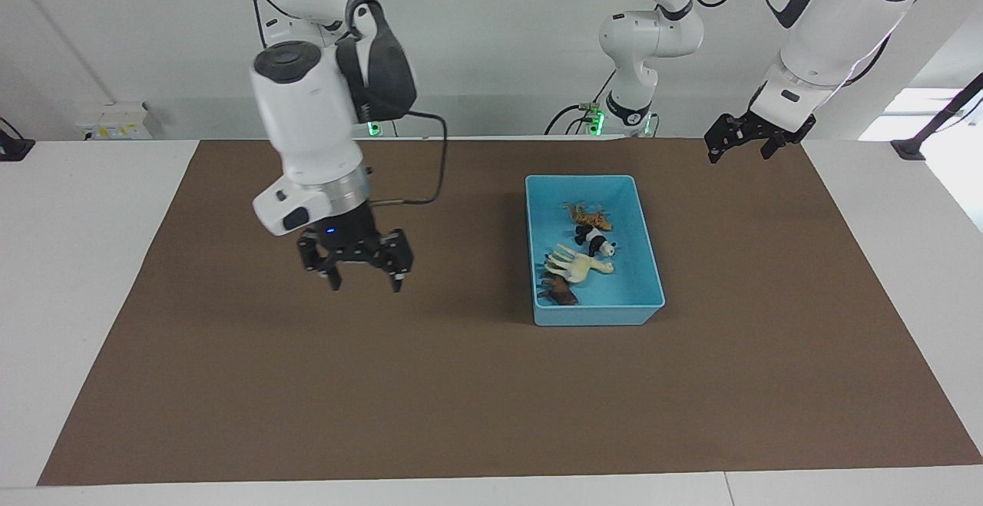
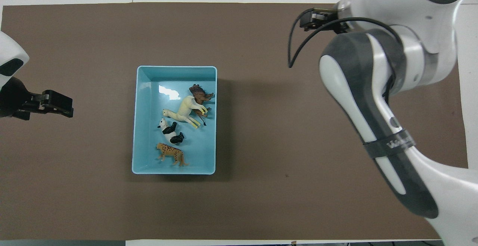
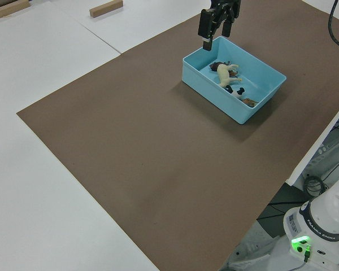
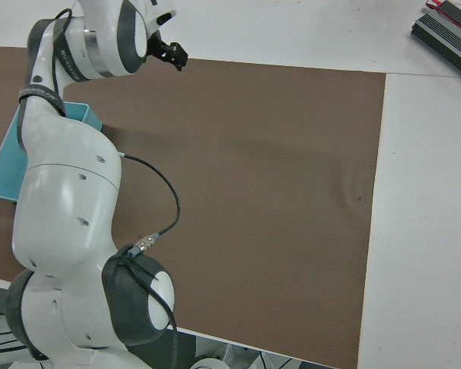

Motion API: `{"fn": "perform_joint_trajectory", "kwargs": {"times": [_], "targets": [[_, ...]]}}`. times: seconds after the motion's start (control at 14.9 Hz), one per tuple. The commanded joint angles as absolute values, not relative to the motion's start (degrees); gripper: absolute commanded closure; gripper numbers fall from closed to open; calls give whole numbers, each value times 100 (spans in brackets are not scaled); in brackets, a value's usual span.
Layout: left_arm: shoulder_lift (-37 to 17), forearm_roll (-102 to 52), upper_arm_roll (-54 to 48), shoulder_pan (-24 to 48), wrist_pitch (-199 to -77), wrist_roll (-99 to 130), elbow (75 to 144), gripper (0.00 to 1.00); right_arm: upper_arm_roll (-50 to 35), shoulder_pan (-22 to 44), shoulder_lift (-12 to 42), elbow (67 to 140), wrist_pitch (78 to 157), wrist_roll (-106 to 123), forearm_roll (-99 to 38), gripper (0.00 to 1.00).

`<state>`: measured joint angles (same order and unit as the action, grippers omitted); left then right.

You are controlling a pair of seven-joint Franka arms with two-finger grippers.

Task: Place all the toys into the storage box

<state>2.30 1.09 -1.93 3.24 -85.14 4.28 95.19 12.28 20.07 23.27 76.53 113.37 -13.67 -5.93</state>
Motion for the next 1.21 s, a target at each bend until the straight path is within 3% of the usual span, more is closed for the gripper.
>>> {"fn": "perform_joint_trajectory", "kwargs": {"times": [0.0, 0.54, 0.67, 0.94, 1.14], "targets": [[281, 26, -246, 246, -8464, 316, 9501, 0, 1125, 1540, 2171, 7822, 10902, -818, -527, 0], [281, 18, -378, 114, -8551, 290, 9466, 0, 1116, 950, 1232, 7883, 9151, -343, -519, 0], [264, -52, -369, 132, -8762, 334, 9457, 0, 1055, 766, 925, 8076, 9000, -264, -510, 0], [255, -114, -352, 114, -9096, 334, 9492, 0, 441, -24, 19, 9121, 8930, 79, -492, 0], [237, -202, -360, 149, -9115, 343, 9466, 0, 220, -150, -70, 9202, 8631, 149, 49, 0]]}}
